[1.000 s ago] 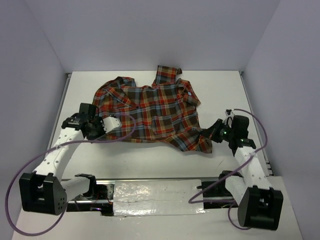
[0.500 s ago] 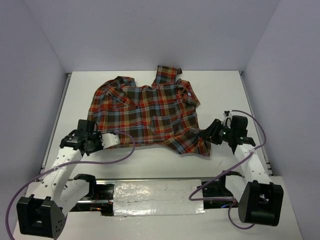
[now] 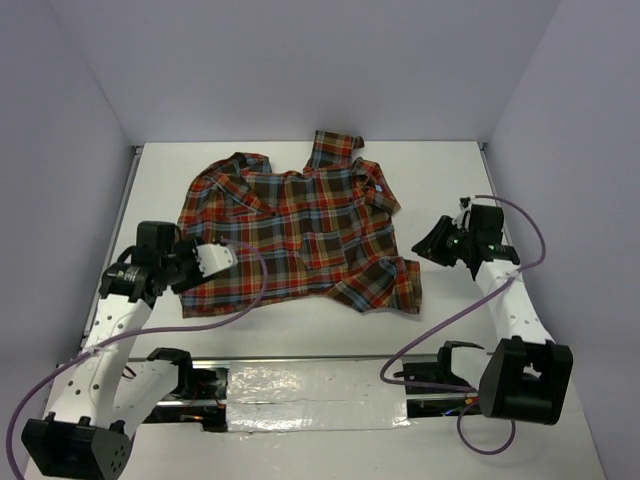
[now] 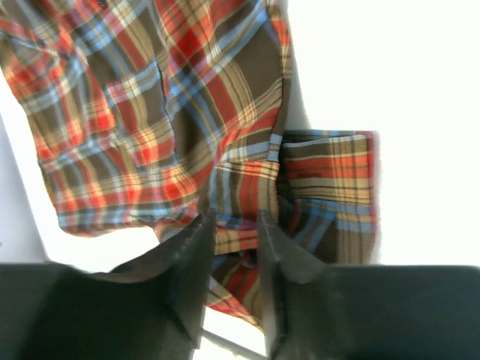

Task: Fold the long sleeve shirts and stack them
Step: Flatten the shirt out

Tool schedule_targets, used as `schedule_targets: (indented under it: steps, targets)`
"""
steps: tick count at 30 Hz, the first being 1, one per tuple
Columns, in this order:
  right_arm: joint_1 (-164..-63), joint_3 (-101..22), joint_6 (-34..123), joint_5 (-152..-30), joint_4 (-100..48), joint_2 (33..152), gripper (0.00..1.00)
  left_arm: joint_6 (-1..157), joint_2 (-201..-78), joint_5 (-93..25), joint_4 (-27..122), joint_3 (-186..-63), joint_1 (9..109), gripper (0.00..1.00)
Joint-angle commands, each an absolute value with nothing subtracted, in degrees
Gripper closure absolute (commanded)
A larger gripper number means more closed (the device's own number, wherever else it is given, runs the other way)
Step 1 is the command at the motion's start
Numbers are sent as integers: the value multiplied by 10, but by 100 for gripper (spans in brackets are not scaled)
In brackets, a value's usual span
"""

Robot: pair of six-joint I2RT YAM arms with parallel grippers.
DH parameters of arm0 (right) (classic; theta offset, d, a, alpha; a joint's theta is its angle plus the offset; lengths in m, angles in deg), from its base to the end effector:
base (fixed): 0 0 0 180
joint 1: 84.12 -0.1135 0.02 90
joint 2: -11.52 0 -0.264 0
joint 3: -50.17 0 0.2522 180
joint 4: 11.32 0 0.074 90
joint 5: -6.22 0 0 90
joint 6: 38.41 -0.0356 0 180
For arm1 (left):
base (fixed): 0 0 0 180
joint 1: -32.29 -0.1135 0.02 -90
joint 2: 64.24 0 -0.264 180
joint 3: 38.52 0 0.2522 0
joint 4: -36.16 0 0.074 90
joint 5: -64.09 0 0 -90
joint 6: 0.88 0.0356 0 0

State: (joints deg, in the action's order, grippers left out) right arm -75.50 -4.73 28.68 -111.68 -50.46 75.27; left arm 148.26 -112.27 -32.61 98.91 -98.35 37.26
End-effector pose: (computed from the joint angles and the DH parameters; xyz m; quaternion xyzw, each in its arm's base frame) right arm 0.2230 -0.0170 0.2331 0.1630 0.8954 0.2666 0.3172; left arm 0.1583 -0.0179 0.2764 0.5159 0.7871 0.1029 0.3221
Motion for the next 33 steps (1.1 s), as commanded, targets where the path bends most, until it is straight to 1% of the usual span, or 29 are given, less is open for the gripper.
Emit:
schedule_targets:
  steps: [1,2,4,5,6,8,9,10,11,13,14,18,20,22,23,25,26,28,29,30,31,33]
  targets:
    - [-749,-80,267,-1063,-544,716,69,1388,-1136,-394,959,-1038,374,42]
    - [-749,-83,265,-1054,-544,715,70,1362,-1164,-388,934,-1040,374,41]
    - [-748,-91,264,-1032,-538,729,66,1293,-1206,-352,871,-1048,374,42]
    - [-748,-93,266,-1025,-536,740,64,1267,-1248,-335,848,-1050,374,42]
    - [-746,-94,266,-1009,-535,771,58,1244,-1265,-304,826,-1051,374,43]
    - [-745,-85,265,-1001,-513,807,54,1199,-1316,-273,777,-1056,375,42]
    - [-746,-77,265,-991,-506,844,49,1190,-1335,-251,764,-1058,376,42]
    - [-746,-72,265,-987,-489,862,46,1184,-1354,-233,752,-1066,375,42]
    - [-747,-66,263,-981,-483,896,41,1180,-1395,-221,734,-1071,375,42]
    - [-755,-60,259,-975,-463,924,38,1167,-1434,-189,714,-1089,374,43]
    - [-760,-60,255,-971,-458,938,38,1162,-1469,-187,700,-1096,374,43]
    - [-793,-62,238,-953,-427,1011,38,1125,-1527,-190,673,-1119,378,43]
    - [-801,-65,233,-960,-426,1031,48,1121,-1549,-193,665,-1119,381,43]
    - [-802,-63,237,-958,-434,1024,64,1121,-1572,-186,650,-1117,382,43]
    - [-803,-60,239,-962,-441,1008,82,1124,-1581,-180,643,-1116,382,44]
    - [-803,-46,245,-967,-467,981,98,1126,-1608,-168,632,-1124,382,44]
    - [-803,-26,246,-977,-484,940,100,1125,-1618,-156,629,-1135,381,45]
    - [-802,-17,243,-965,-513,885,100,1121,-1643,-147,628,-1149,379,45]
    - [-800,-13,240,-947,-530,815,100,1112,-1651,-141,627,-1163,378,46]
    - [-798,-12,230,-939,-565,774,100,1107,-1667,-140,626,-1171,376,46]
    - [-796,-14,224,-933,-586,695,100,1103,-1674,-136,625,-1176,376,46]
    - [-795,-17,209,-926,-645,626,100,1095,-1687,-119,622,-1191,374,47]
